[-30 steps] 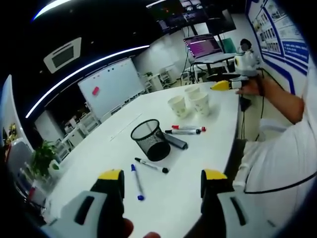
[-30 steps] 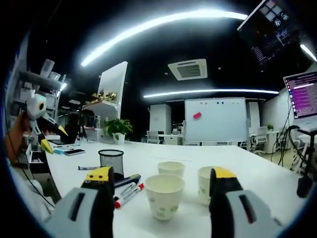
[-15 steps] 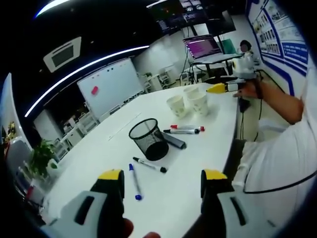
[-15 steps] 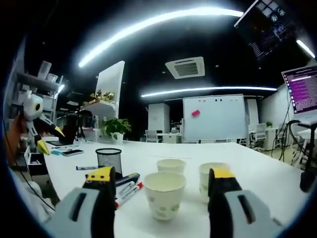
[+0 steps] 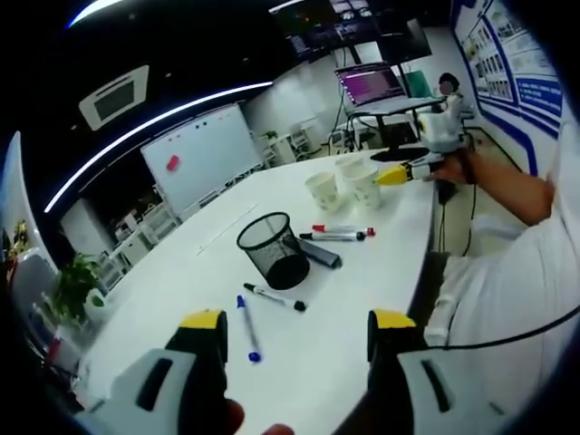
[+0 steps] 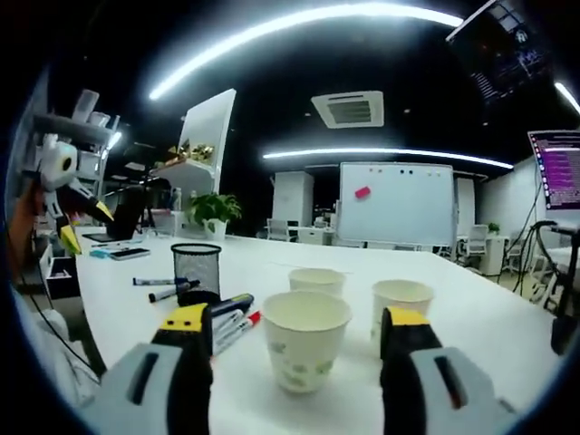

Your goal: Place the scattered laser pointers and whiteboard markers into the pen holder and stack the scattered paper cups together

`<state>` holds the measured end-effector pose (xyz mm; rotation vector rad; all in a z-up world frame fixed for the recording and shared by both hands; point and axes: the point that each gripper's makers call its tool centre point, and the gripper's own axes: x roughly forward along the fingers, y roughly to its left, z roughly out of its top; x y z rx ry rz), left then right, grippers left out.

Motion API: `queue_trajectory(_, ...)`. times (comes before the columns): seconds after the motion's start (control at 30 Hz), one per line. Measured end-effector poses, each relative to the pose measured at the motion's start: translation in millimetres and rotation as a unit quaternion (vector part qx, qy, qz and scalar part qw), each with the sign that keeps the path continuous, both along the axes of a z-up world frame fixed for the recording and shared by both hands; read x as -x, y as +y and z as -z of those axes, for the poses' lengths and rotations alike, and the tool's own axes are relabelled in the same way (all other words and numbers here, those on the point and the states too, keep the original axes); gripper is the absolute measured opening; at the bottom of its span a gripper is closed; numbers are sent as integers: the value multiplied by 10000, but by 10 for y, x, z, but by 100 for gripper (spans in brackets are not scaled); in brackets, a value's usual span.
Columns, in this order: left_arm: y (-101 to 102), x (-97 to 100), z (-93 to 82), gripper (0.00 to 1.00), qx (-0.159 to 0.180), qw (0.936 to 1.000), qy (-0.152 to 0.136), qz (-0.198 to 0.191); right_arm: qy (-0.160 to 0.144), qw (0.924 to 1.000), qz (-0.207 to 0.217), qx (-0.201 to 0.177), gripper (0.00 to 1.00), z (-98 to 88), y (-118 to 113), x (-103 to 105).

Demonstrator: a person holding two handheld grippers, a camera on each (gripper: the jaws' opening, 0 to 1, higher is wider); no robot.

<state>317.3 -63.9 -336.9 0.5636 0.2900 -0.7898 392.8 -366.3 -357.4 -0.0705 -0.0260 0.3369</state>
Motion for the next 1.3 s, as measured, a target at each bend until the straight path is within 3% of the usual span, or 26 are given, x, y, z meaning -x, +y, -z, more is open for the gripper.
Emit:
queue_trajectory(0.53,27,-15,44,63,55,10000,42,-30,211,9998,68,14,75,171,36,-98)
queue_trajectory(1.3,64,-6,52,63,82,9999,44,-60,278,9994,79,180,73,203,79,-178)
